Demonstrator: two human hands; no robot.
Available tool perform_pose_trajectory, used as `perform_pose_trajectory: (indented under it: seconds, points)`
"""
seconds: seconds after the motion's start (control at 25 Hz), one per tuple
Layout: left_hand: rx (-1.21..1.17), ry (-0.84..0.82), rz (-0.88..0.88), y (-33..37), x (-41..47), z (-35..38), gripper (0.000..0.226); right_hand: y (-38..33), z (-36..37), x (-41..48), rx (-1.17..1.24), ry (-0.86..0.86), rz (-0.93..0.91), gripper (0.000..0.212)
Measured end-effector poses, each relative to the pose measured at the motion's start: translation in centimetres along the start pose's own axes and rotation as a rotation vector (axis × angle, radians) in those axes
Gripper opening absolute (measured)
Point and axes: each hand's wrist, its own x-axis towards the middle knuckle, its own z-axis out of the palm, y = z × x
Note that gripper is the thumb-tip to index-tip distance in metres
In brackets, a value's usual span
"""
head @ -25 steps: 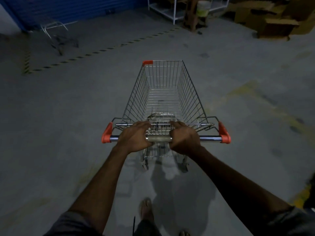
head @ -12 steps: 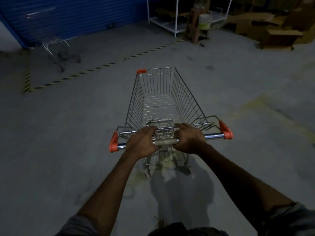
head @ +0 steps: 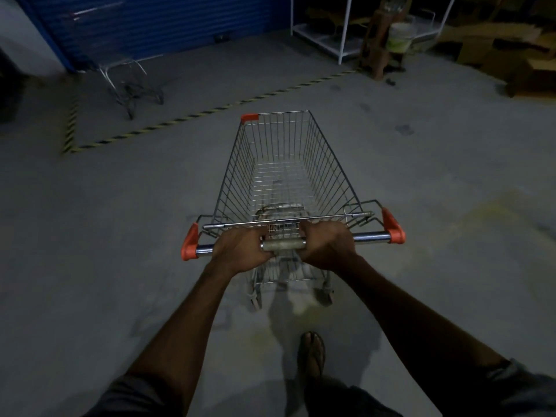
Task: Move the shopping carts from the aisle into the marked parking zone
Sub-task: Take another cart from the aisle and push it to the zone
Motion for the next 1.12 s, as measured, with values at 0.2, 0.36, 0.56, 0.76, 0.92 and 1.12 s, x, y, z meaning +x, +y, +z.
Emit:
perform_pose_trajectory:
  seconds: [0.2, 0.36, 0.56, 0.76, 0.92, 1.12]
  points:
    - [0.044, -0.017, -0.087, -4.3, 7.4, -0.5, 0.045, 1.4, -0.4, 9.9, -0.040, -0.292, 0.100, 0.028]
    - [0.081, -0.009, -0.119, -7.1, 13.0, -0.5, 0.056, 3.3, 1.3, 16.3, -0.109, -0.219, 0.016, 0.037]
    - [0.134, -0.021, -0.163, -10.0, 19.1, -0.9, 0.047, 5.3, 2.6, 24.0, -0.126, -0.278, -0.004, 0.036]
    - [0.119, -0.007, -0.166, -15.0, 25.7, -1.1, 0.047, 6.4, 4.9, 32.1, -0.129, -0.254, -0.031, 0.034]
    - [0.106, 0.019, -0.162, -20.2, 32.0, -1.6, 0.049, 6.9, 6.6, 40.0, -0.118, -0.258, -0.004, 0.036]
    - [0.102, -0.025, -0.139, -27.1, 40.5, -3.0, 0.037, 7.7, 10.9, 49.9, -0.068, 0.000, -0.115, 0.033]
